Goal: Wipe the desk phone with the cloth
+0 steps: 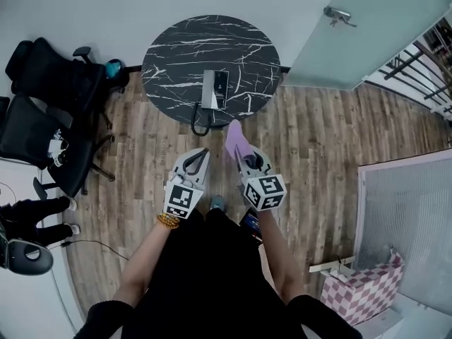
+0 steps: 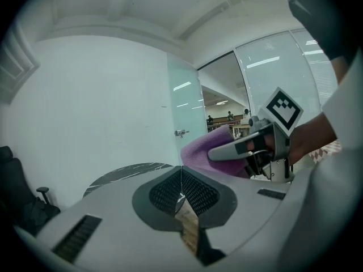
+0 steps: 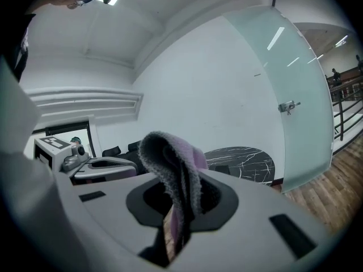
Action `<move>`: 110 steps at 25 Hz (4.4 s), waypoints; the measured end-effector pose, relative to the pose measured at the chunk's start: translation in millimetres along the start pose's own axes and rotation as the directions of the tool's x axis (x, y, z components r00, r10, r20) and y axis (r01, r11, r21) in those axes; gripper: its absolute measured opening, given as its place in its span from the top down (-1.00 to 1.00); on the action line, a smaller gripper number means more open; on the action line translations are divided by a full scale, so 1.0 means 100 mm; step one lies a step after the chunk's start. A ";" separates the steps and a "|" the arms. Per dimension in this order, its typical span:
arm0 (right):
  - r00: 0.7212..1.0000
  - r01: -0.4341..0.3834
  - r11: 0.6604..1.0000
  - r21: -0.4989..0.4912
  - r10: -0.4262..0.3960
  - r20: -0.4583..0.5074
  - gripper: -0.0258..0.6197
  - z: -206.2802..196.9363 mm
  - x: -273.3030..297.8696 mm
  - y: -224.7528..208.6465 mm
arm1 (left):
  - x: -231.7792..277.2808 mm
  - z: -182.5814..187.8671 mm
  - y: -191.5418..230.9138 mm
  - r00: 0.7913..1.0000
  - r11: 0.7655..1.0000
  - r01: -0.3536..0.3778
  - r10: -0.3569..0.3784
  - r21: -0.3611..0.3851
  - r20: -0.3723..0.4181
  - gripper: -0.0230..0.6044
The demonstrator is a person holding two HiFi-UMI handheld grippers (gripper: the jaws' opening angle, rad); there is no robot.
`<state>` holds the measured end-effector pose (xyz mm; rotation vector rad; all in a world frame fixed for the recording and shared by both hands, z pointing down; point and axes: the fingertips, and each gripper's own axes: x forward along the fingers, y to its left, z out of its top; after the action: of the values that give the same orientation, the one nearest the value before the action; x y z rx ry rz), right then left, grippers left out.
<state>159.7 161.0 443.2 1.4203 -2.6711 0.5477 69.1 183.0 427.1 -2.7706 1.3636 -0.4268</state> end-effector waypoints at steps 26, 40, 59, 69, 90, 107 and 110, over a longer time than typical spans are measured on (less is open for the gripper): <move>0.986 -0.009 0.919 -0.394 -0.058 -0.157 0.74 0.78 2.36 -0.93 | 1.57 -0.13 1.88 0.997 0.988 -0.077 0.076 -0.134 -0.009 0.88; 0.921 -0.217 0.817 -0.534 -0.010 -0.390 0.74 0.34 3.44 -1.18 | 2.15 -0.46 2.59 0.995 0.977 -0.096 0.086 -0.190 -0.058 0.88; 0.790 -0.326 0.705 -0.630 -0.163 -0.591 0.74 -0.49 4.01 -1.55 | 2.44 -0.85 2.62 0.984 0.962 -0.113 0.075 -0.250 -0.159 0.88; 0.703 -0.407 0.707 -0.578 -0.162 -0.693 0.74 -0.88 4.09 -1.47 | 2.33 -0.97 2.62 0.984 0.959 -0.104 0.061 -0.264 -0.165 0.88; 0.677 -0.418 0.700 -0.579 -0.185 -0.712 0.74 -1.15 4.04 -1.36 | 2.28 -1.14 2.56 0.981 0.974 -0.025 -0.019 -0.226 -0.191 0.88; 0.658 -0.430 0.695 -0.577 -0.196 -0.727 0.74 -1.31 3.92 -1.26 | 2.31 -1.14 2.59 0.982 0.973 -0.014 -0.030 -0.231 -0.185 0.88; 0.654 -0.436 0.693 -0.574 -0.193 -0.731 0.74 -1.35 3.89 -1.23 | 2.31 -1.15 2.59 0.982 0.974 -0.012 -0.032 -0.228 -0.188 0.88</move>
<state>22.8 -163.0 690.3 0.5469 -1.9059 0.0099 -26.4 -145.8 554.9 -2.9886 1.5292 -0.5847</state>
